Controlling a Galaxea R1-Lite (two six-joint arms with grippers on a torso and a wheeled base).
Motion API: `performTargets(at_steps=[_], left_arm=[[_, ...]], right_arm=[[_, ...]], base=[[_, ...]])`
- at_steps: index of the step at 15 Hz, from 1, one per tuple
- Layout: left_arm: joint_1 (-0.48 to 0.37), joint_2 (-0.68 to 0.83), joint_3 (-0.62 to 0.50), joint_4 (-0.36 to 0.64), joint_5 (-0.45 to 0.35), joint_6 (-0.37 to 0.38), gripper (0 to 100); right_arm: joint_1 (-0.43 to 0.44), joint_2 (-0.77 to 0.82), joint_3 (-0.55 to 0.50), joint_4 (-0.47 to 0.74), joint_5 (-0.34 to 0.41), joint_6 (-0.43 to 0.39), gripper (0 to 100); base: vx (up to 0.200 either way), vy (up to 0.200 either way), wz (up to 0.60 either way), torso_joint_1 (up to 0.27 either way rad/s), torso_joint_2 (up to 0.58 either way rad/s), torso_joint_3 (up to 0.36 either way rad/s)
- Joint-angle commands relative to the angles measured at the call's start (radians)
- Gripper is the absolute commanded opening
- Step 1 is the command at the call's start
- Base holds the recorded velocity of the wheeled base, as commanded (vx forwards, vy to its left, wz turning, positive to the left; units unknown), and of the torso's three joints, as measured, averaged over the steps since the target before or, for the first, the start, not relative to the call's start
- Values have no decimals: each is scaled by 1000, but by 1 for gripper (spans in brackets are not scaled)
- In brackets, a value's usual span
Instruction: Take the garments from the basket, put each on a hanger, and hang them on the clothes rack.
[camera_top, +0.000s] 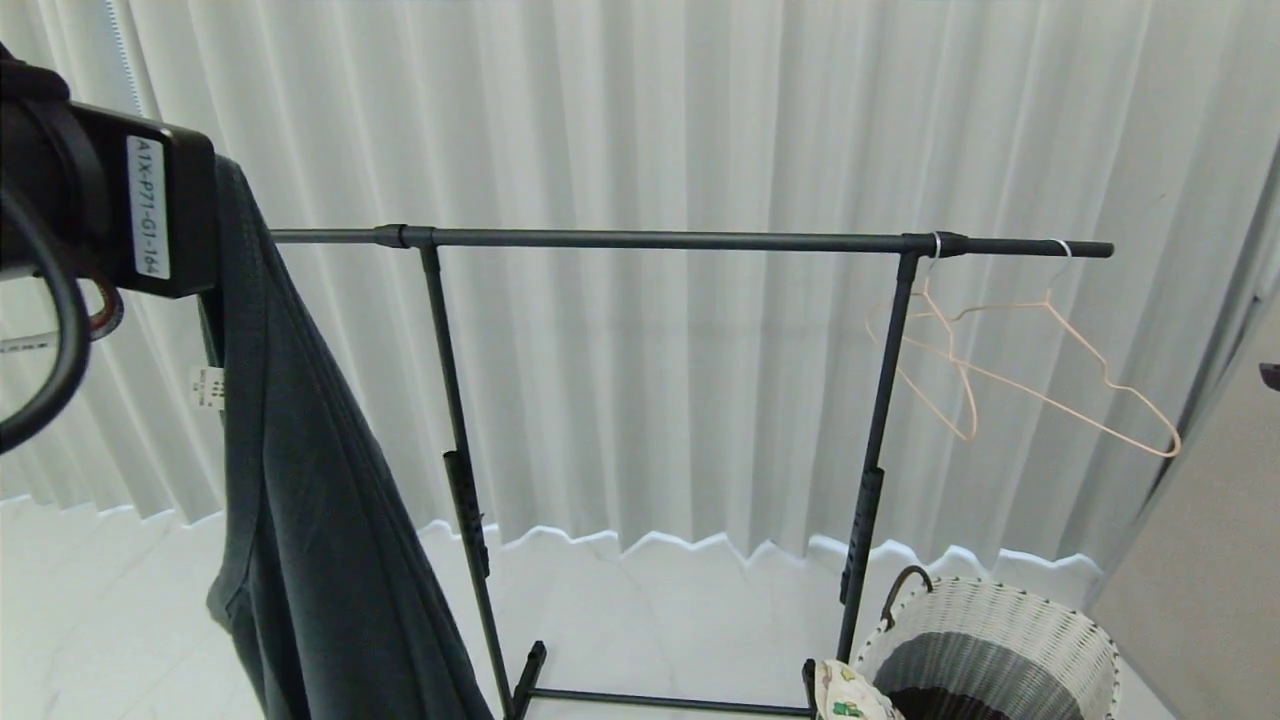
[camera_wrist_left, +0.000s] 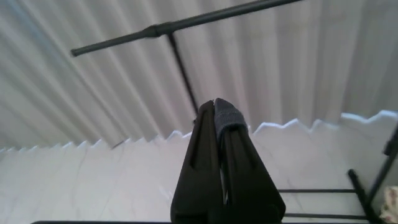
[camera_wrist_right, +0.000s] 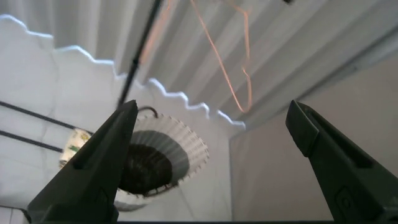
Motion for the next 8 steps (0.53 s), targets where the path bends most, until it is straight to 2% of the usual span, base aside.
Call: performTargets(at_steps=[1, 3, 8], left_arm=[[0, 3, 0, 0, 0, 0, 0], [1, 3, 0, 0, 0, 0, 0], [0, 3, 5, 0, 2, 0, 0]], right_arm=[[-1, 0, 1, -1, 0, -1, 100], [-1, 2, 3, -19, 1, -1, 100], [1, 32, 4, -73, 3, -1, 100]], base=[[0, 0, -600, 2, 2, 7], [0, 0, -600, 12, 2, -7], [0, 0, 0, 0, 0, 0]])
